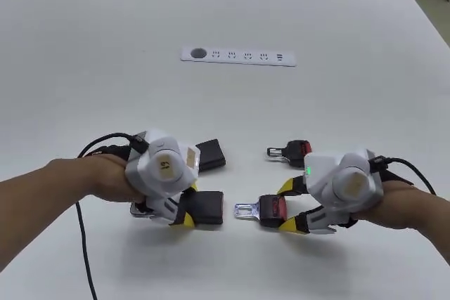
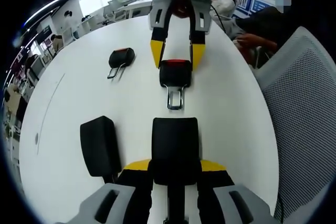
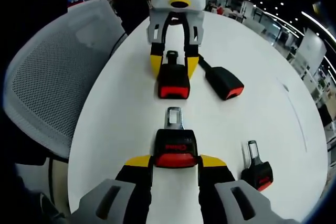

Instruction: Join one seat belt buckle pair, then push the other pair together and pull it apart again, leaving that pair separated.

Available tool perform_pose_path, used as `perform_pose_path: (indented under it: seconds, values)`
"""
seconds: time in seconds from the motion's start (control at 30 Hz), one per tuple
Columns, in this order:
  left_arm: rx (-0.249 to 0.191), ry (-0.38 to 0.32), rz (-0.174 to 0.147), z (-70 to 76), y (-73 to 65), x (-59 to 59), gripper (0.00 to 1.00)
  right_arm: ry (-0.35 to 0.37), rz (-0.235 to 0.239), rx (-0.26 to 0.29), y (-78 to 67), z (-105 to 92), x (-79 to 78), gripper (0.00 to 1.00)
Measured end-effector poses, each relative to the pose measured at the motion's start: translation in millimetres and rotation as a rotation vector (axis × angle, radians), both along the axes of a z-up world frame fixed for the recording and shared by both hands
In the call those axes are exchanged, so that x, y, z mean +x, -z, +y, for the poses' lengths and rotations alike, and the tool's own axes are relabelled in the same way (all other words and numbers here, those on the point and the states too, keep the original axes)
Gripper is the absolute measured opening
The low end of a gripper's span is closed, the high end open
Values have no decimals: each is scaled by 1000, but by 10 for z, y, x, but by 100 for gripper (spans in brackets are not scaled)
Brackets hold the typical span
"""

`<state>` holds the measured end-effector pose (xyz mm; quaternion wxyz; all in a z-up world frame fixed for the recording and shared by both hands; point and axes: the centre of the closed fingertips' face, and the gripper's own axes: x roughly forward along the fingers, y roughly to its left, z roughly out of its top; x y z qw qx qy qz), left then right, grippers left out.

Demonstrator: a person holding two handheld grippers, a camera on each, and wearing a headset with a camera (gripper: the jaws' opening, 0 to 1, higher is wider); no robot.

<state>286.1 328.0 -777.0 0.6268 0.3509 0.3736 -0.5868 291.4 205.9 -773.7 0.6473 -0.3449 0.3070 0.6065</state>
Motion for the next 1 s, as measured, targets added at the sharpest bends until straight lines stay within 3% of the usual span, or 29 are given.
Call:
perform_pose_path:
  seconds: [0.8, 1.0]
  values:
    - [4, 5, 7, 3, -10, 0, 34, -7, 29, 22, -2, 284, -10, 30]
    - [4, 7, 7, 6, -3, 4, 34, -13, 11, 30, 16, 340, -3, 30]
